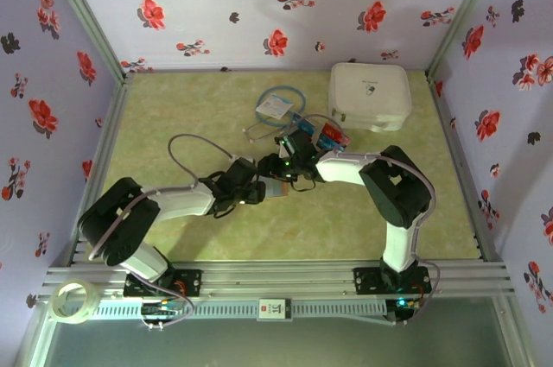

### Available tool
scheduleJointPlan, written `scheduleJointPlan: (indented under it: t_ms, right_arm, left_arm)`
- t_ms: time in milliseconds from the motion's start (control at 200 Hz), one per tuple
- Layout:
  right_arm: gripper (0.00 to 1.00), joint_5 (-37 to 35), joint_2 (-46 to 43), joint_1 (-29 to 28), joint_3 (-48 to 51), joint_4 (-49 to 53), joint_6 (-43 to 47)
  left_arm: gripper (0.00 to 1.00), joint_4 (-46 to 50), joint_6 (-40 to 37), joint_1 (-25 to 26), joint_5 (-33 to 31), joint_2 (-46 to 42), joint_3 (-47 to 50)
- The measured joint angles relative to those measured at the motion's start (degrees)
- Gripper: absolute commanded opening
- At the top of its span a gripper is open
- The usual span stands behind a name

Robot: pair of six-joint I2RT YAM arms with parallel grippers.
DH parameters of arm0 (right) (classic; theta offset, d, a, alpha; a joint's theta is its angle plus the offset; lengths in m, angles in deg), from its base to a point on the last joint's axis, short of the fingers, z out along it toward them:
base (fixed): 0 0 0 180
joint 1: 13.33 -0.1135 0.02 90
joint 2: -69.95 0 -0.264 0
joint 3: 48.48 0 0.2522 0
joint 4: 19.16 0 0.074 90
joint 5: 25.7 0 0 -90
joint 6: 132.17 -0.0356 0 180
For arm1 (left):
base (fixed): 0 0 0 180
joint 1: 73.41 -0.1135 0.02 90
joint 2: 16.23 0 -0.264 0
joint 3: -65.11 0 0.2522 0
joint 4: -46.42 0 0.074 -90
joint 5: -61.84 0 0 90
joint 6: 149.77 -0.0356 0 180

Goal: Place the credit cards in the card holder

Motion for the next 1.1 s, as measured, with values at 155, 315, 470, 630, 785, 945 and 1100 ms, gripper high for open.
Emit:
scheduleJointPlan:
  t_ms: [155, 315, 470, 630, 785, 945, 1100]
  right_arm:
    - [0.52, 0.4, 0.0, -0.6, 0.0, -0.9, -1.9]
    - [0.53, 0.7, 0.0, -2.4, -0.5, -1.8, -4.0]
    - [0.54, 0.4, 0.0, -4.0, -3.2, -2.5, -5.4]
    - [0.54, 0.0, 2.3, -5.7, -6.7, -3.6, -6.6]
    - [0.54, -0.1, 7.1, -7.0, -9.3, -5.2, -7.6]
    - [0.53, 0.1, 10.2, -7.4, -9.6, -5.6, -8.0]
    - [0.54, 0.0, 9.7, -7.3, -9.6, -5.2, -7.9]
  left_arm:
    - [0.76, 2.2, -0.9, 0.0, 0.5, -7.0, 2.0]
    - [0.79, 4.1, -1.0, -0.1, -1.1, -16.7, 2.6]
    - [0.82, 7.0, -0.4, -0.5, -4.8, -22.8, 3.4]
    - [0.84, 9.6, 0.7, -1.9, -7.5, -27.0, 4.5]
    - [0.85, 11.5, 1.5, -3.2, -8.6, -28.5, 6.0]
    - [0.87, 11.8, 2.6, -4.3, -9.2, -30.2, 7.1]
    - [0.88, 11.6, 2.8, -4.8, -9.6, -30.4, 7.4]
